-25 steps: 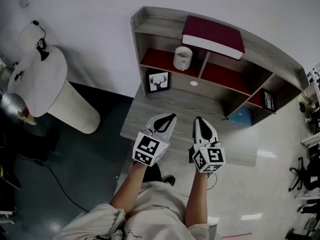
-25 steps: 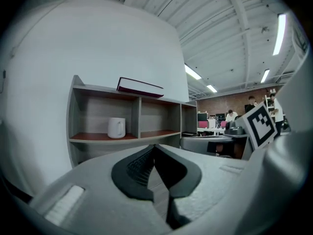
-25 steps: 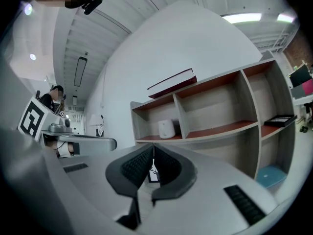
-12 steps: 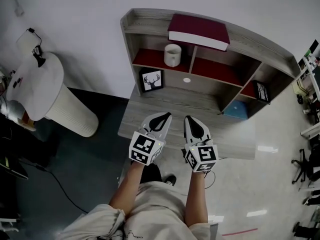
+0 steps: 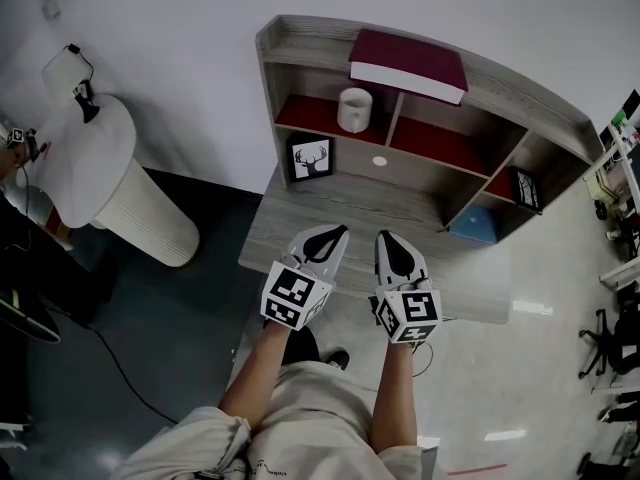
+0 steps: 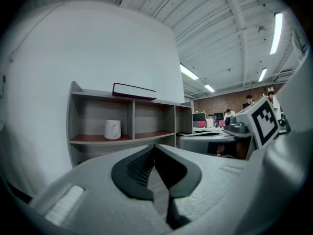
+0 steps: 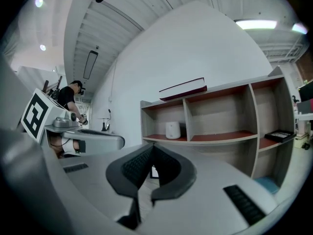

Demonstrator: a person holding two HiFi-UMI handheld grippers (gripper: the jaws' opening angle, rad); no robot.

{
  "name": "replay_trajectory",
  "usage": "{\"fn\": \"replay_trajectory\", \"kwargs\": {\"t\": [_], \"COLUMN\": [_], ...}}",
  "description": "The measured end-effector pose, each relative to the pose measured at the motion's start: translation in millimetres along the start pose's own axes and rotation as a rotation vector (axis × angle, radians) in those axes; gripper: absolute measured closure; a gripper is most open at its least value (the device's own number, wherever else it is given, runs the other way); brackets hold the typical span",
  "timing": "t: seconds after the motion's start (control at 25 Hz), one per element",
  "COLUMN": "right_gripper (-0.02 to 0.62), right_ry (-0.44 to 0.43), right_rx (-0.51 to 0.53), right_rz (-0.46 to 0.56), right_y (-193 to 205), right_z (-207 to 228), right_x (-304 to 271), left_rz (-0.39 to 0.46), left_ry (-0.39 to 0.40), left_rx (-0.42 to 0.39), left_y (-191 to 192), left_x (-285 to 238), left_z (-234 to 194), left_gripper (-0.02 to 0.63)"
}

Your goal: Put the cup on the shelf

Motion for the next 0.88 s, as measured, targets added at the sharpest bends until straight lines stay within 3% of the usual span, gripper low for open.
{"fn": "replay_trajectory", "kwargs": {"t": [0.88], "right_gripper": [0.580], "right_ry": [-0.063], "right_rx": [-0.012], "right_rz": [-0.019], "right_y": [9], "right_z": [-16], "right_x": [4], "left_rz": [0.004], "left_ry": [-0.032], "left_rx": [0.041], "left_y": [11], "left_x": [20], "left_z": [5], "left_gripper": [0.595]}}
Point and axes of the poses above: the fingertips, and each gripper's own axes: x backward along the fingers, z to its right, y out of its underside, the point moved 10 cm from there along x, backward along the fingers, and after that the axes turned 3 degrees about y, right-handed, at the moved point
